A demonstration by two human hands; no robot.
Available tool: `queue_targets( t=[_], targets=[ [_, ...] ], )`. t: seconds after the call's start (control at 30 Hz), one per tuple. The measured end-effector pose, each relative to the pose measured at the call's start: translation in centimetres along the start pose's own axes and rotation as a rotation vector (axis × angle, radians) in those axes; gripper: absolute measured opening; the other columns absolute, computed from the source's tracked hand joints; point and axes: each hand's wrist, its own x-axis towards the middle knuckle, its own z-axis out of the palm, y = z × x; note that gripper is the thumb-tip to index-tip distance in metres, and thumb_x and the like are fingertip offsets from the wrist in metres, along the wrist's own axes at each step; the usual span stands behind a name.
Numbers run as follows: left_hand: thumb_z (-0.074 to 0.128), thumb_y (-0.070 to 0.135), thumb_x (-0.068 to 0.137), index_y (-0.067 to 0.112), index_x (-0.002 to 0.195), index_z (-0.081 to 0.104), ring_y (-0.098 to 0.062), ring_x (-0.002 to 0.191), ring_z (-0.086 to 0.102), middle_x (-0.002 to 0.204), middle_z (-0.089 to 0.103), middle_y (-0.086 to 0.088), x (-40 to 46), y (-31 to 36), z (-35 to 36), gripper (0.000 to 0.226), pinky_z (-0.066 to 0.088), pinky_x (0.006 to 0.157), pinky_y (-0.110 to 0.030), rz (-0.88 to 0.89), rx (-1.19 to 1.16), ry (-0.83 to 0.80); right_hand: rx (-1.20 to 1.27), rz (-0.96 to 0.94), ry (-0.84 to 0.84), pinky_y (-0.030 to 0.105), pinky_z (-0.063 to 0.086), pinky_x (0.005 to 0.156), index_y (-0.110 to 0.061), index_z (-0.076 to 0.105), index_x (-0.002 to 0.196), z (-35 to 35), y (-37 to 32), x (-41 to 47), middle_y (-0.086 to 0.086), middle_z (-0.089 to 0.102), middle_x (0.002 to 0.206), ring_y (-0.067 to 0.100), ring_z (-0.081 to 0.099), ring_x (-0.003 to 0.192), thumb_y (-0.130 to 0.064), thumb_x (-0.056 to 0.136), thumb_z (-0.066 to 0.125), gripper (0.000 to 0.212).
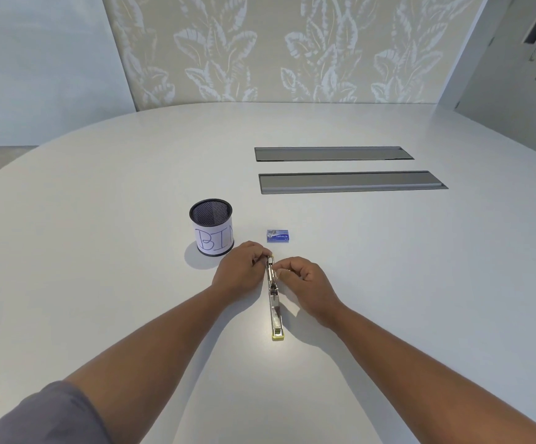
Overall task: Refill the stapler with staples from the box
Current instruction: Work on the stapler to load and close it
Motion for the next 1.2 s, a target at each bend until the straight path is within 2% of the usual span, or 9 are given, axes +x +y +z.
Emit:
queue_targets(
  t=[0.07, 0.13, 0.23, 0.3, 0.43, 0.57, 0.8, 1.03, 1.2],
  targets=[
    [0.059, 0.023, 0.09, 0.03, 0.097, 0.076, -0.005, 0.094, 0.061, 0.104, 0.068, 0.015, 0.3, 0.1, -0.2, 0.02, 0.044, 0.08, -0.024, -0.06, -0.023, 0.005, 0.01, 0.008, -0.002, 0.027, 0.049, 0.069, -0.023, 0.076, 0.095, -0.1, 0.1, 0.1, -0.009, 0.07, 0.08, 0.012, 0.059, 0.068, -0.032, 0.085, 0.063, 0.018],
    [0.062, 0.025, 0.09, 0.028, 0.092, 0.076, -0.007, 0.093, 0.062, 0.102, 0.07, 0.013, 0.6, 0.4, -0.3, 0.015, 0.046, 0.08, -0.026, -0.126, -0.036, 0.024, -0.03, 0.011, -0.015, 0.024, 0.045, 0.068, -0.026, 0.073, 0.099, 0.0, 0.4, 0.0, -0.016, 0.065, 0.079, 0.004, 0.054, 0.064, -0.026, 0.086, 0.069, 0.014],
    [0.064, 0.026, 0.09, 0.023, 0.088, 0.078, -0.011, 0.094, 0.065, 0.097, 0.074, 0.01, 1.0, 0.9, -0.3, 0.015, 0.051, 0.082, -0.03, -0.18, -0.025, 0.026, -0.281, -0.046, -0.04, 0.026, 0.048, 0.082, -0.03, 0.068, 0.109, 0.4, 0.9, -0.3, -0.017, 0.065, 0.102, 0.003, 0.06, 0.086, -0.028, 0.082, 0.077, 0.029],
    [0.065, 0.024, 0.088, 0.02, 0.086, 0.079, -0.011, 0.092, 0.067, 0.093, 0.075, 0.01, 1.1, 1.2, -0.3, 0.014, 0.052, 0.081, -0.03, -0.206, -0.032, 0.032, -0.391, -0.079, -0.052, 0.026, 0.047, 0.085, -0.03, 0.065, 0.113, 0.7, 0.9, -0.3, -0.016, 0.064, 0.11, 0.008, 0.059, 0.096, -0.032, 0.08, 0.079, 0.035],
    [0.066, 0.02, 0.086, 0.017, 0.089, 0.078, -0.012, 0.09, 0.067, 0.089, 0.073, 0.01, 1.0, 1.8, -0.4, 0.012, 0.051, 0.08, -0.029, -0.235, -0.06, 0.025, -0.401, -0.09, -0.047, 0.026, 0.046, 0.077, -0.033, 0.059, 0.099, 0.5, 0.9, 0.1, -0.017, 0.064, 0.101, 0.004, 0.056, 0.09, -0.037, 0.078, 0.08, 0.029],
    [0.068, 0.021, 0.084, 0.02, 0.095, 0.075, -0.009, 0.087, 0.063, 0.087, 0.067, 0.015, 0.6, 2.0, -0.3, 0.013, 0.046, 0.075, -0.026, -0.266, -0.09, -0.004, -0.388, -0.092, -0.039, 0.023, 0.042, 0.07, -0.034, 0.056, 0.095, 0.5, 1.0, 0.0, -0.018, 0.062, 0.093, -0.001, 0.055, 0.087, -0.04, 0.076, 0.078, 0.03],
    [0.069, 0.012, 0.084, 0.017, 0.106, 0.071, -0.006, 0.092, 0.063, 0.101, 0.069, 0.008, 0.5, 1.9, -0.6, 0.023, 0.046, 0.072, -0.02, -0.317, -0.228, -0.07, -0.386, -0.092, -0.028, 0.023, 0.041, 0.069, -0.034, 0.054, 0.094, 0.6, 1.0, 0.1, -0.019, 0.061, 0.093, -0.001, 0.055, 0.084, -0.04, 0.076, 0.078, 0.032],
    [0.066, 0.017, 0.087, 0.02, 0.085, 0.073, -0.012, 0.079, 0.066, 0.085, 0.074, 0.007, 0.8, 2.3, -0.6, 0.008, 0.05, 0.064, -0.023, -0.354, -0.247, -0.027, -0.399, -0.099, -0.024, 0.022, 0.042, 0.069, -0.034, 0.055, 0.094, 0.7, 1.2, 0.2, -0.018, 0.062, 0.095, 0.0, 0.056, 0.086, -0.041, 0.077, 0.078, 0.03],
    [0.063, 0.018, 0.086, 0.019, 0.085, 0.074, -0.01, 0.08, 0.067, 0.082, 0.072, 0.011, 0.8, 2.4, -0.7, 0.012, 0.052, 0.07, -0.028, -0.33, -0.129, -0.009, -0.41, -0.109, -0.014, 0.021, 0.04, 0.067, -0.034, 0.054, 0.094, 0.8, 1.3, 0.2, -0.016, 0.063, 0.096, 0.002, 0.057, 0.085, -0.04, 0.078, 0.078, 0.03]
  ],
)
